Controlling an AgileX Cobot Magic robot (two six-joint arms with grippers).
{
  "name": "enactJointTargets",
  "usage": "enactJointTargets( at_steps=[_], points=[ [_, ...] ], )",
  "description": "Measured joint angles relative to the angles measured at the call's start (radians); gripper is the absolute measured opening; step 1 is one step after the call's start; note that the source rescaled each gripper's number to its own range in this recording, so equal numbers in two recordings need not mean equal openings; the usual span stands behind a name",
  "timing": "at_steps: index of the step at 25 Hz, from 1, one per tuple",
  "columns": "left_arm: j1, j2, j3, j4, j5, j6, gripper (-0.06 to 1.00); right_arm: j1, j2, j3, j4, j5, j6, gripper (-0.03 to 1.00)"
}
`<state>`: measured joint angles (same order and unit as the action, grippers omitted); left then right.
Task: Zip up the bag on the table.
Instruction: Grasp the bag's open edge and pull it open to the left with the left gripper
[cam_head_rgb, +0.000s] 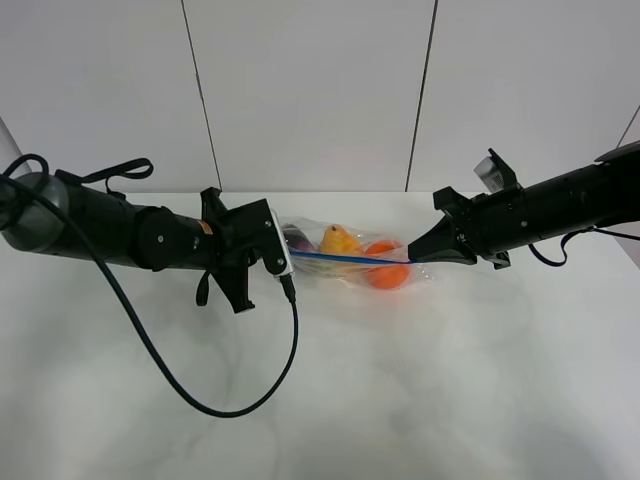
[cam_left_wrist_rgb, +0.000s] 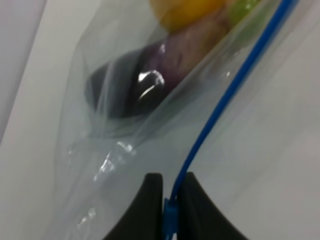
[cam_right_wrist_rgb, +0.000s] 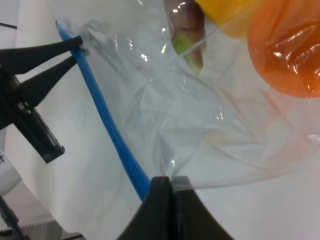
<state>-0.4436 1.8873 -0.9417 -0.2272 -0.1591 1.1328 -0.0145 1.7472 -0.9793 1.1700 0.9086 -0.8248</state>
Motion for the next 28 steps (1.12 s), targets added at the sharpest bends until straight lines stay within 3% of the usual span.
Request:
enactJointTargets(
  at_steps=[12,28],
  points=[
    [0.091,0.000,0.001,-0.013,0.003,0.000,0.00,0.003,0.000,0.000,0.007,-0.013,0.000,0.00],
    [0.119,0.000,0.001,-0.018,0.019,0.000,0.00,0.003,0.000,0.000,0.002,-0.015,0.000,0.00]
  ],
)
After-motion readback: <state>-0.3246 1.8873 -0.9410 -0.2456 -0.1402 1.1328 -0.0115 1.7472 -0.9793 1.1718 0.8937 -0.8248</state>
